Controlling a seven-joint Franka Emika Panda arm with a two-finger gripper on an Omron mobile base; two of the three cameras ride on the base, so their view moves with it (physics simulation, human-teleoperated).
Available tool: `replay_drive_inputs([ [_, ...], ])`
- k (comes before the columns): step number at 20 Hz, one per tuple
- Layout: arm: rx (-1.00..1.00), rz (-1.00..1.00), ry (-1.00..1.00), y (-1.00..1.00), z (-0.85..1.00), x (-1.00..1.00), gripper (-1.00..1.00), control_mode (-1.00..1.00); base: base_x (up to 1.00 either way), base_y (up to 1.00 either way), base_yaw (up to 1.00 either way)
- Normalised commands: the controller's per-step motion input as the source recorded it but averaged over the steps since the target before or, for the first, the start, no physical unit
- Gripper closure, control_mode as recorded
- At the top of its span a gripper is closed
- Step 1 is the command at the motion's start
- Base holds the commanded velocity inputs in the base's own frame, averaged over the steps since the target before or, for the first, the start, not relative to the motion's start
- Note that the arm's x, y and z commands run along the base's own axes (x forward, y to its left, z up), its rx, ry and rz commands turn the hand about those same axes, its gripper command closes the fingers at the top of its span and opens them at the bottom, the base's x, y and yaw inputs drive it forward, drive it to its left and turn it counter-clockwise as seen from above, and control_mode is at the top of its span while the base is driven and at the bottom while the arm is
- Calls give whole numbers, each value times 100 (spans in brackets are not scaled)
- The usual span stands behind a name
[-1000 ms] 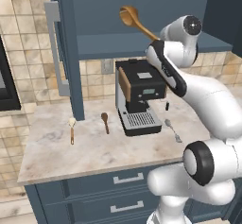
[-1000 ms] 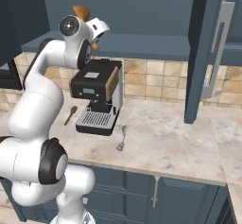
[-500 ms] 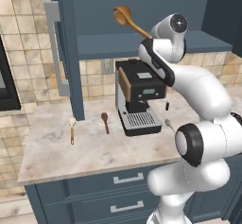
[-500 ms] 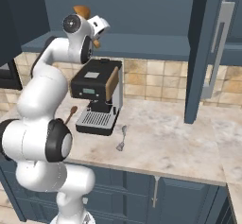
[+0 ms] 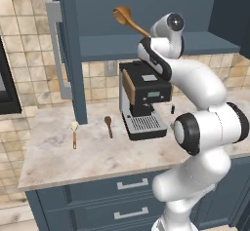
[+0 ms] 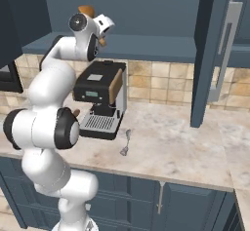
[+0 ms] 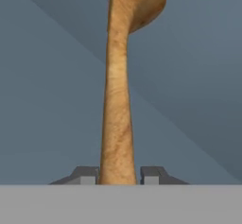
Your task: Organize the utensils by type. Pick up the wooden spoons from the counter and place them in the open cabinet. Then pick up the metallic utensils from the counter and place them in the open drawer.
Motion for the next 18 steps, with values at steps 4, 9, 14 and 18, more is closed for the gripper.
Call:
replay_drive_inputs([
  [4,-5,0,0,21,-8,37,100,-100,0,0,0],
  [9,-2,3,4,18,-15,38,100,-100,0,0,0],
  [14,-2,2,7,12,-19,35,100,-100,0,0,0],
  [18,0,3,8,6,-26,21,100,-100,0,0,0],
])
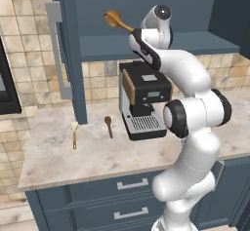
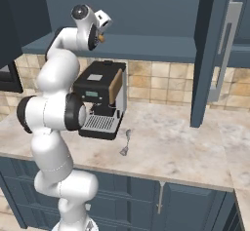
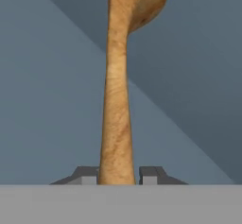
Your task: Organize the utensils by type. Pick up the wooden spoons from the counter and place them in the open cabinet. Then pick up the metallic utensils from the counter and place them in the open drawer.
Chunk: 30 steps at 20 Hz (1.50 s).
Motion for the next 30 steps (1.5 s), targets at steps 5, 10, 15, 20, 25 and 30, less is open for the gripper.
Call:
replay_drive_inputs([
  [5,0,3,5,5,-34,14,100,-100,0,0,0],
  [10,0,3,1,3,-47,0,100,-100,0,0,0],
  [15,0,3,0,4,-50,0,100,-100,0,0,0],
  [20,-2,4,0,7,-52,0,100,-100,0,0,0],
  [25,-2,4,0,11,-50,0,-100,-100,0,0,0],
  [30,0,3,0,6,-41,0,-100,-100,0,0,0],
])
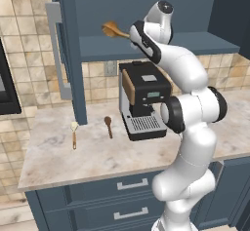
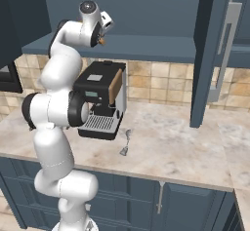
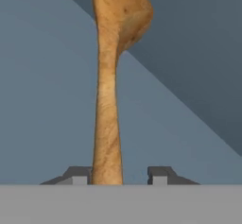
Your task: Organize the utensils by type. Pick up the wooden spoons from the counter and place them in the open cabinet. Then pick up the metallic utensils from the counter and place them in the open drawer.
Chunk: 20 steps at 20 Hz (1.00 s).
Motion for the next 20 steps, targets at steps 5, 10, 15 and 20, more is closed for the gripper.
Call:
replay_drive_inputs([
  [5,0,3,0,0,-32,0,-100,-100,0,0,0],
  [10,0,4,-10,0,-10,-14,-100,-100,0,0,0],
  [15,0,4,-13,0,-1,-74,-100,-100,0,0,0],
  [20,0,1,-1,13,-29,-100,-100,-100,0,0,0],
])
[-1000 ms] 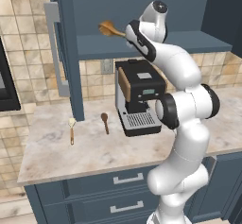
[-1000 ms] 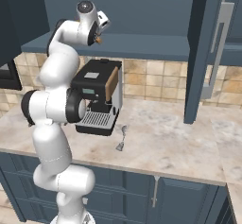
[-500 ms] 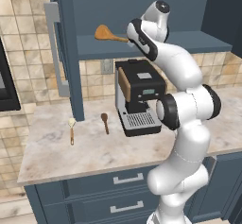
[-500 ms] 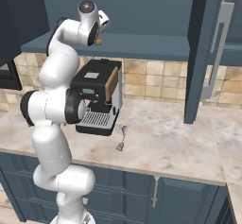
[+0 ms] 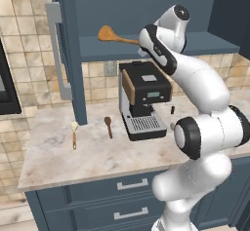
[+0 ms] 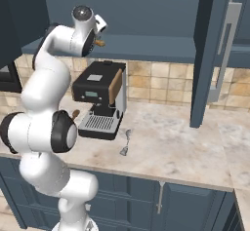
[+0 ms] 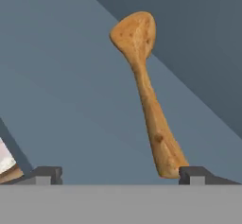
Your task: Organize the utensils by type. Pick up the wooden spoons from the counter and place them in the open cabinet. Then pick up the metallic utensils from the counter and place them in the open drawer.
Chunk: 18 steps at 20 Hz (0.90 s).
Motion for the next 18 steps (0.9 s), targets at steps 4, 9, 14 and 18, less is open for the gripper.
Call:
replay_drive_inputs([
  [4,0,0,-1,24,-32,-100,-100,-100,0,0,0],
  [9,3,0,4,14,8,-83,-100,-100,0,0,0],
  [14,2,-1,28,25,2,-81,-100,-100,0,0,0],
  [18,6,-7,40,36,3,-47,-100,-100,0,0,0],
])
